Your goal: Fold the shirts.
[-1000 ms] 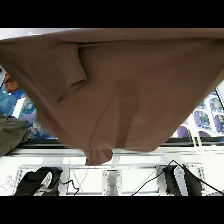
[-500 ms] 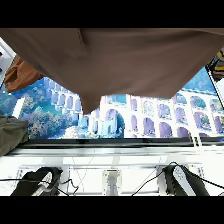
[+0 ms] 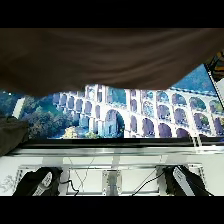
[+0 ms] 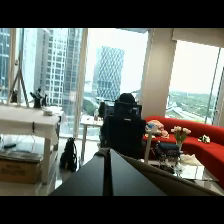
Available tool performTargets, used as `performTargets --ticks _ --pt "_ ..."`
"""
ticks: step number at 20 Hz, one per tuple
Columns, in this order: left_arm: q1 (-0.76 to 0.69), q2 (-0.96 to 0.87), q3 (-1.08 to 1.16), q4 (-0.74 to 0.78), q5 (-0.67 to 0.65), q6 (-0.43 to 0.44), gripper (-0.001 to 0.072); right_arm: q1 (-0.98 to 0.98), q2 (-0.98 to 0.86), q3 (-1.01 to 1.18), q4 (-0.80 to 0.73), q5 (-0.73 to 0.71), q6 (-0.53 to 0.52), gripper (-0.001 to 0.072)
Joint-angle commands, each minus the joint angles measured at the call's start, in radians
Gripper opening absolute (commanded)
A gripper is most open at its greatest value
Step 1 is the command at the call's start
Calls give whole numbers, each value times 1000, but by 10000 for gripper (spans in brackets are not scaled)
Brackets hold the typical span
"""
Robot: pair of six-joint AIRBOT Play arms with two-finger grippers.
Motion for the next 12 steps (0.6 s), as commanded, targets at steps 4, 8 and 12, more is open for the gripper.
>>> performTargets --ticks 4,8,12 --pt "-1 22 92 -3 -311 45 9 2 18 132 24 176 48 22" --pt "-1 13 -68 35 -455 53 9 2 14 -13 7 211 55 22" --pt "-1 -17 -465 -29 -444 2 10 5 6 -351 10 229 22 23"
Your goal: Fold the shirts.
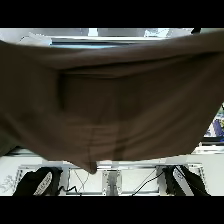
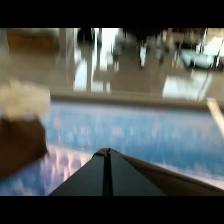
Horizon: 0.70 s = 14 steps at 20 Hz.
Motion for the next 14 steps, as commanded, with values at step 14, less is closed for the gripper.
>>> performTargets --ticks 14 --pt "-1 -746 -341 -36 764 -215 9 285 -518 -618 -121 -748 -137 22"
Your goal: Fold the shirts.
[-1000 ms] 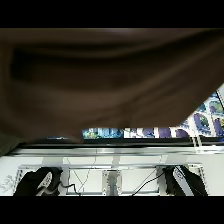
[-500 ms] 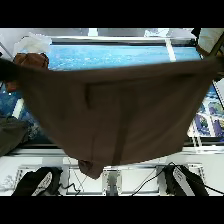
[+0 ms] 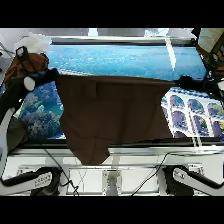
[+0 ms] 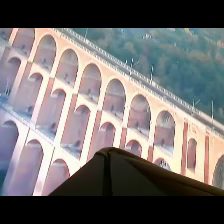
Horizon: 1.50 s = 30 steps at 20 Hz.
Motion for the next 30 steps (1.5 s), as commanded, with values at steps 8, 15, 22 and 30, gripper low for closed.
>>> performTargets --ticks 8,15,22,30 --pt "0 -204 241 2 -255 68 10 75 -269 182 -37 -123 -12 23" --pt "0 -173 145 -6 -629 176 10 77 -269 178 -94 113 31 24" --pt "0 -173 -82 -166 -573 204 11 77 -270 45 -180 47 80 24" --pt "-1 -173 -113 -369 -501 318 11 77 -284 19 -177 -74 105 23"
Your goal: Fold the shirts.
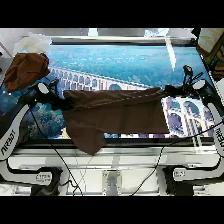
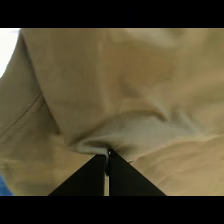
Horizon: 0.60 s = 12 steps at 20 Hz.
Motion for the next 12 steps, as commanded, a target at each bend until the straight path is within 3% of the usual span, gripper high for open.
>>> performTargets --ticks 1,12 --pt "-1 1 -9 -60 32 27 11 1 -25 -6 -2 -10 8 24" --pt "0 1 -9 -59 47 26 10 73 -113 -6 -36 104 58 24"
